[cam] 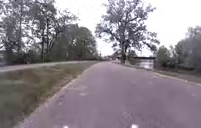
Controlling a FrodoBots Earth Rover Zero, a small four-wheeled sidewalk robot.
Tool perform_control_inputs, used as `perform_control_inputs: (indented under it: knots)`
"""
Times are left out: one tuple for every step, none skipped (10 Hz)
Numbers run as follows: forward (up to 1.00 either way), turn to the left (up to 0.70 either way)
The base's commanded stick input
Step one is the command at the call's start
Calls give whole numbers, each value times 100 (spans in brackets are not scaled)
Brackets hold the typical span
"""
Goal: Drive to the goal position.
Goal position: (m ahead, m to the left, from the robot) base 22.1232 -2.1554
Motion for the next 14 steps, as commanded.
perform_control_inputs:
  knots:
    - [100, -35]
    - [100, 0]
    - [100, 0]
    - [100, 0]
    - [100, 0]
    - [100, 0]
    - [100, 0]
    - [100, 0]
    - [100, 0]
    - [100, 0]
    - [100, 0]
    - [100, 0]
    - [95, 0]
    - [86, 9]
